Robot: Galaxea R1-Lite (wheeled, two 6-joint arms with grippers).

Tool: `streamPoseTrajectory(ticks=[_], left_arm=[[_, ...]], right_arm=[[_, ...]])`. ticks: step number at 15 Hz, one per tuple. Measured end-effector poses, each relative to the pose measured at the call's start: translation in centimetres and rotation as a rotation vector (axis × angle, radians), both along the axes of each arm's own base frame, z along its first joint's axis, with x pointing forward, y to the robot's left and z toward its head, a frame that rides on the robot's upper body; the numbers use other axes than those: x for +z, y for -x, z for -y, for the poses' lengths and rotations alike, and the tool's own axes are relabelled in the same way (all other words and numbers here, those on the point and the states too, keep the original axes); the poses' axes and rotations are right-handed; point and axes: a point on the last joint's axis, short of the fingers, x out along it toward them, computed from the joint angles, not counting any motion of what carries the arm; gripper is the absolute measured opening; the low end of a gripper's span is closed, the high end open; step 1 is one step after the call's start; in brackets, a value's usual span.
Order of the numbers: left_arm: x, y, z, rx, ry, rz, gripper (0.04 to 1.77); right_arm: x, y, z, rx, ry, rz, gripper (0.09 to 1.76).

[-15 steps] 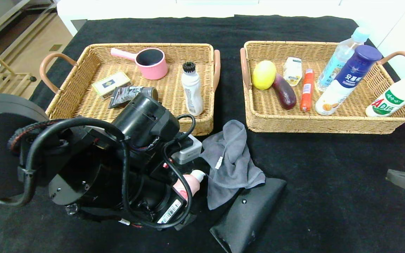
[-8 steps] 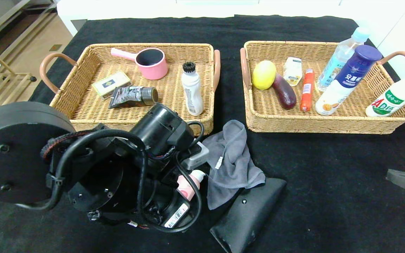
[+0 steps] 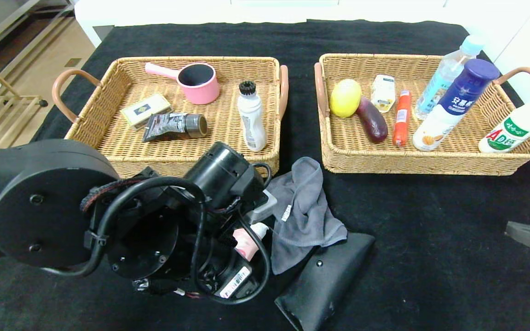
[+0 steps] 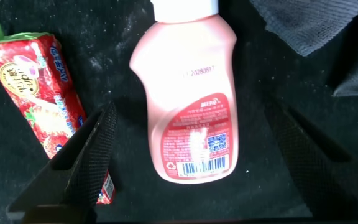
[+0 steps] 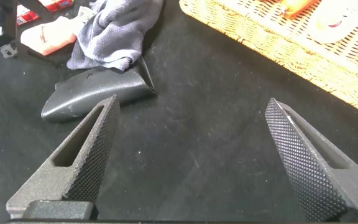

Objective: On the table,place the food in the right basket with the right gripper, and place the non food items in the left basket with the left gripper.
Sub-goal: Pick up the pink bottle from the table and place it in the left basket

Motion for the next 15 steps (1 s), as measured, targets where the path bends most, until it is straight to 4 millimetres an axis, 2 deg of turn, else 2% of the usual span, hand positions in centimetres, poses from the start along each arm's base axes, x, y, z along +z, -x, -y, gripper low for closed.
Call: streamPoseTrajectory(ticks=[3,4,5,8,9,11,15], left_arm=[[-0.08,0.09,0.16,-0.006,-0.003,-0.002,1.72],[-0.11,0.10,0.17,-0.006,-0.003,-0.002,1.61],[-0.15,0.11,0.19,-0.007,-0.005,-0.003,1.41],[-0.24,0.12,0.19,-0.007,-0.007,-0.006,0.99],[-0.25,0.13,0.19,-0.007,-0.008,-0.006,0.93],[-0.30,0.14,0.18,-0.007,-0.009,-0.007,0.85],[-0.30,0.17,0.14,-0.006,-0.009,-0.009,0.85]], right_arm=[[0.00,0.01,-0.01,0.001,0.000,0.000,1.71],[0.01,0.01,-0.01,0.001,0.000,0.000,1.71],[0.00,0.02,-0.01,0.001,-0.001,0.000,1.71],[0.01,0.03,-0.01,0.002,0.000,0.001,1.71],[0.02,0.03,-0.01,0.002,0.000,0.002,1.71],[0.00,0.03,-0.01,0.002,0.000,0.001,1.71],[0.00,0.03,-0.01,0.002,0.000,0.001,1.71]])
